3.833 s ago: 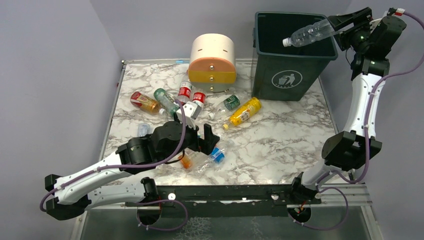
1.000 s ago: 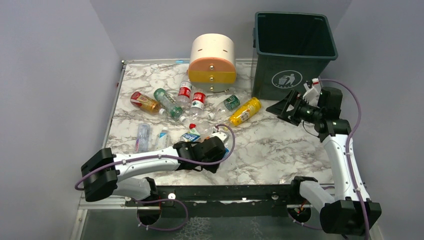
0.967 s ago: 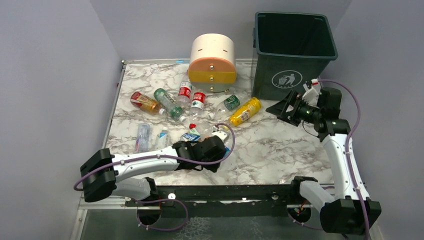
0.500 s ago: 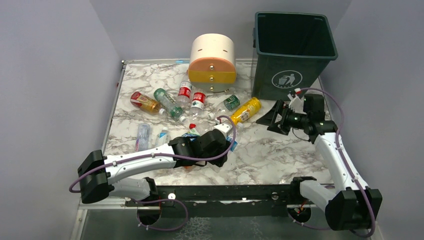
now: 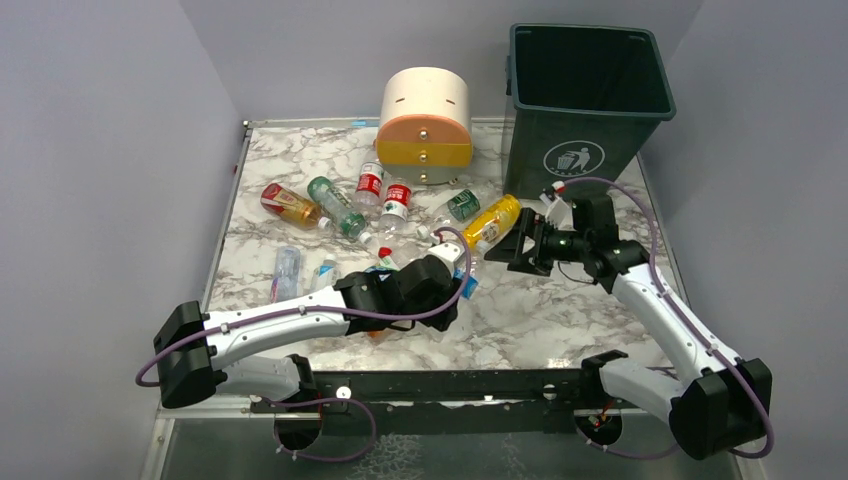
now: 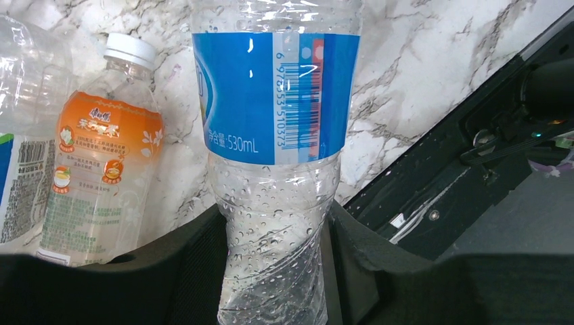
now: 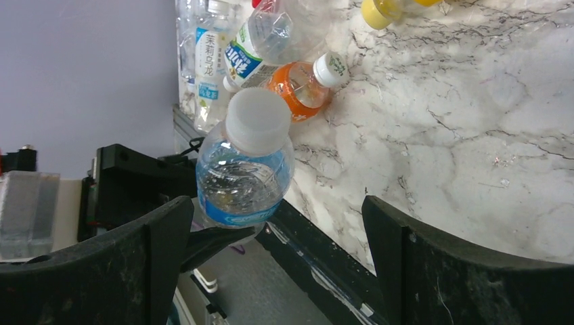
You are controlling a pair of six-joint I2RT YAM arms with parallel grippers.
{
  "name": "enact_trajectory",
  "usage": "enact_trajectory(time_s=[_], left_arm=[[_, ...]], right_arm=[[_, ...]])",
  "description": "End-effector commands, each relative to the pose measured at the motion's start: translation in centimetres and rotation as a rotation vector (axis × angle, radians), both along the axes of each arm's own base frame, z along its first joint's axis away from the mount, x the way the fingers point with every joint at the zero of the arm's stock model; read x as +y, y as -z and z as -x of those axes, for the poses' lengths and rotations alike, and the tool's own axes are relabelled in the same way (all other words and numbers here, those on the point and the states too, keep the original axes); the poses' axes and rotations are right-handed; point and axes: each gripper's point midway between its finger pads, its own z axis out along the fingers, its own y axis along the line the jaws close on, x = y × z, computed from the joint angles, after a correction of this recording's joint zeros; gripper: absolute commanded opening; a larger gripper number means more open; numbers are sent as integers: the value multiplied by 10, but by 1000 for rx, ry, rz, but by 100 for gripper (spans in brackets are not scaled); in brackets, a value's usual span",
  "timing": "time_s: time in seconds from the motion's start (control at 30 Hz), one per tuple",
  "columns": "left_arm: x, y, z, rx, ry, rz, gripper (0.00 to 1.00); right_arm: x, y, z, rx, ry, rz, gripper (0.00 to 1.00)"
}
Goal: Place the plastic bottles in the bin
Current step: Place the plastic bottle in the trash bin.
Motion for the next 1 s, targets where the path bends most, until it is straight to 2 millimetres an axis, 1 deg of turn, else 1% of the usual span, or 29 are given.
enact_trajectory(time_s=[0.0,0.27,0.5,0.73,0.97], left_arm=[[-18,-30,-5,-39,18,91,51],[-25,-34,-6,-37,27,103,51],[-28,-31,-6,-30,30,106,51],[-32,-35,-8,-38,31,116,51],[-37,-33,-10,-39,33,122,51]], right_arm=[[8,2,-6,-13,18,10,98],[28,1,0,-10,-20,-6,98],[41,1,4,-5,-44,-18,98],[50,5,9,2,-68,-18,98],[55,4,12,1,-80,-25,90]])
